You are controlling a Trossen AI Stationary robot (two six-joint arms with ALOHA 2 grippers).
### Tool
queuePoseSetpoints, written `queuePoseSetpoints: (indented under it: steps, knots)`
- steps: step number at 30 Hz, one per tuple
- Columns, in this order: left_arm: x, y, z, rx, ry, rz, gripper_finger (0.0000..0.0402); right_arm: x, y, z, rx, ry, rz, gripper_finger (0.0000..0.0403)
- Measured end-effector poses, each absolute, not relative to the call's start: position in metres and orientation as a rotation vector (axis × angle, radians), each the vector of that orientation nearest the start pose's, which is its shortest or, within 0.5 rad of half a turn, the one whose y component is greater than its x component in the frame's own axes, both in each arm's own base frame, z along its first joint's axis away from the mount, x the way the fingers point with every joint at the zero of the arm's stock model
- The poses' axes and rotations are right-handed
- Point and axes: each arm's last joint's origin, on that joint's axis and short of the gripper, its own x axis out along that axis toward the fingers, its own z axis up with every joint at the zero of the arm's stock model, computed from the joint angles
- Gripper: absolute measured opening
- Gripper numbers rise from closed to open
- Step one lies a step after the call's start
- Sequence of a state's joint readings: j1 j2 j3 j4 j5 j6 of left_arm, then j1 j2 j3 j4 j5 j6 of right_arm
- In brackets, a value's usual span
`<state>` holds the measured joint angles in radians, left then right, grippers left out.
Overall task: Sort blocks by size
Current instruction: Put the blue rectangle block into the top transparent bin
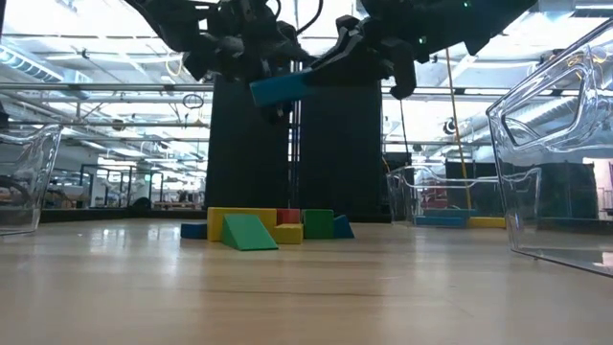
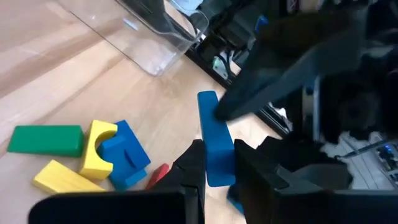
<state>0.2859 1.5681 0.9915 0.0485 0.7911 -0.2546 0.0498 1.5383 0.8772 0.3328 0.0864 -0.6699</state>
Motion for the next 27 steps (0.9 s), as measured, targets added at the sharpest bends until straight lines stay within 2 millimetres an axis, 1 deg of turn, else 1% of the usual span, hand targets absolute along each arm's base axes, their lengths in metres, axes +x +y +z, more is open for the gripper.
queuePoseSetpoints:
  steps: [3, 6, 8, 11, 13, 15, 17, 20, 22, 24, 27]
  knots:
    - [0.326, 0.079, 0.246, -0.527, 0.523, -0.425, 0.0269, 0.332, 0.012, 0.234, -0.701, 0.36, -0.005, 0.0056]
    - [0.321, 0.086, 0.256, -0.512, 0.535, -0.395, 0.0278, 0.328, 0.009, 0.236, -0.718, 0.415, -0.115, 0.0056]
    - [0.313, 0.088, 0.266, -0.467, 0.519, -0.367, 0.0279, 0.323, 0.007, 0.238, -0.723, 0.461, -0.155, 0.0056]
    - [0.3, 0.09, 0.277, -0.39, 0.526, -0.273, 0.028, 0.315, 0.005, 0.243, -0.699, 0.5, -0.175, 0.0056]
    - [0.29, 0.091, 0.284, -0.334, 0.536, -0.2, 0.028, 0.309, 0.004, 0.247, -0.687, 0.527, -0.219, 0.0056]
    - [0.281, 0.088, 0.293, -0.282, 0.536, -0.157, 0.028, 0.3, 0.0, 0.249, -0.681, 0.592, -0.273, 0.0056]
    - [0.272, 0.085, 0.297, -0.248, 0.521, -0.142, 0.028, 0.292, -0.007, 0.251, -0.659, 0.639, -0.325, 0.0056]
    - [0.261, 0.082, 0.298, -0.234, 0.511, -0.108, 0.028, 0.28, -0.015, 0.255, -0.597, 0.693, -0.376, 0.0056]
    - [0.253, 0.08, 0.295, -0.232, 0.513, -0.099, 0.028, 0.274, -0.022, 0.257, -0.543, 0.717, -0.416, 0.0056]
    - [0.247, 0.078, 0.29, -0.224, 0.523, -0.077, 0.028, 0.265, -0.029, 0.256, -0.494, 0.768, -0.49, 0.0056]
    - [0.238, 0.077, 0.275, -0.212, 0.569, -0.022, 0.028, 0.252, -0.039, 0.255, -0.437, 0.843, -0.594, 0.0056]
